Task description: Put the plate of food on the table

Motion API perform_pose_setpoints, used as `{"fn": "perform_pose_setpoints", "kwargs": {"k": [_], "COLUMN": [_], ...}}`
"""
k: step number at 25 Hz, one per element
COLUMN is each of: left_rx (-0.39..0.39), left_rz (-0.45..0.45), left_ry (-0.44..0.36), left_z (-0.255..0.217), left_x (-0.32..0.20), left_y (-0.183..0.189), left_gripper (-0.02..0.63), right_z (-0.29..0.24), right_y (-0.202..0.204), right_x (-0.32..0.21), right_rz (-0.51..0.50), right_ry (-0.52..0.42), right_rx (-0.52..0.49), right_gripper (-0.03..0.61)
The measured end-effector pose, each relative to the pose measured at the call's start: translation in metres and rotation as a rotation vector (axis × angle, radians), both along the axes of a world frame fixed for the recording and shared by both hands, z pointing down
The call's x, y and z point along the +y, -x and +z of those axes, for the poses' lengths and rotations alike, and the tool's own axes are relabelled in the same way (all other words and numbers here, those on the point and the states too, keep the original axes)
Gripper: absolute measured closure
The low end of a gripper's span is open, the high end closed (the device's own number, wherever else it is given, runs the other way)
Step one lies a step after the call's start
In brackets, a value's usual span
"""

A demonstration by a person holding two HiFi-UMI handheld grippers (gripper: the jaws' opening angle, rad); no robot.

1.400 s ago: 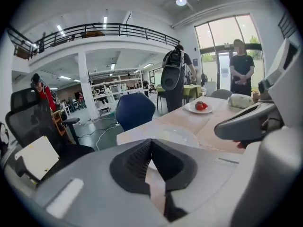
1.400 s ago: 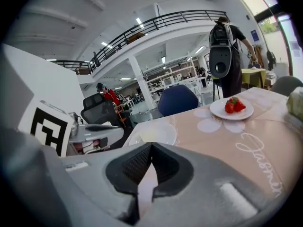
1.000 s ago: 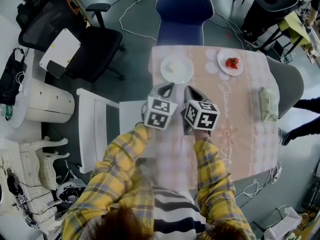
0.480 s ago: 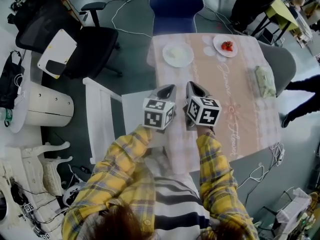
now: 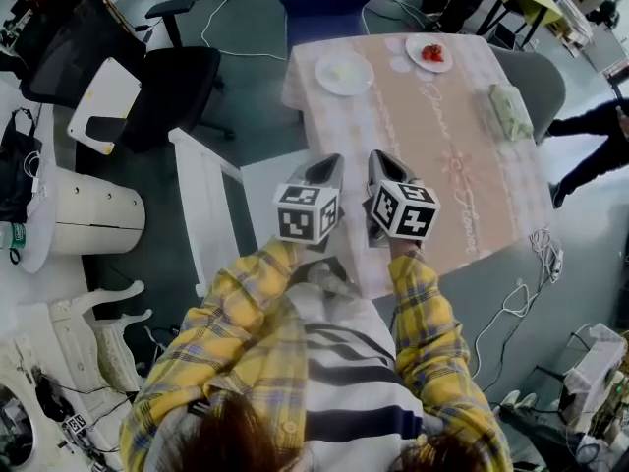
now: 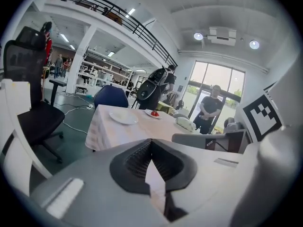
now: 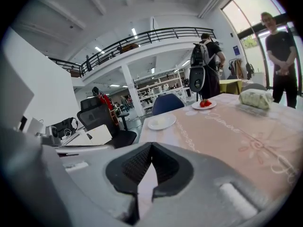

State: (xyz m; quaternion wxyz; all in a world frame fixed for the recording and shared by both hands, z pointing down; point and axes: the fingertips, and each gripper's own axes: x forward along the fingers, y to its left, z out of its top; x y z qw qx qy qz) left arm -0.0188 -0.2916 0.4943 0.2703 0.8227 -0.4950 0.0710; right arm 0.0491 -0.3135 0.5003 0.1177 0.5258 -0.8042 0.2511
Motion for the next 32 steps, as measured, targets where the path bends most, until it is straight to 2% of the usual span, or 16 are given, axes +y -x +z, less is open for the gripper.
{"fn": "perform_pose_setpoints", "kwargs": {"k": [6,19,32], "left_rx": [0.031,0.043,0.019], "left_rz": [0.017,0.016,0.013], "left_ry": [0.009,0.025,-0.009], "left_z": [-0.004,-0.005,-0.014], "left_x": [0.027,0.106,0.173], "left_y": [-0.013,-0.033,-0.04], "left_gripper": [0.611,0.611,0.611], "right_z": [0.001,0.005,-0.002], "right_y": [-0.014,-0.034,-0.039], "right_x": [0.033,0.12,0.194], "right_rz": [0.005,-0.003,-0.028], "right_ry": [0.001,0.009,-0.02], "right_rx": [0.021,0.021,0.001], "right_gripper": [0.581,0.581,0.581]}}
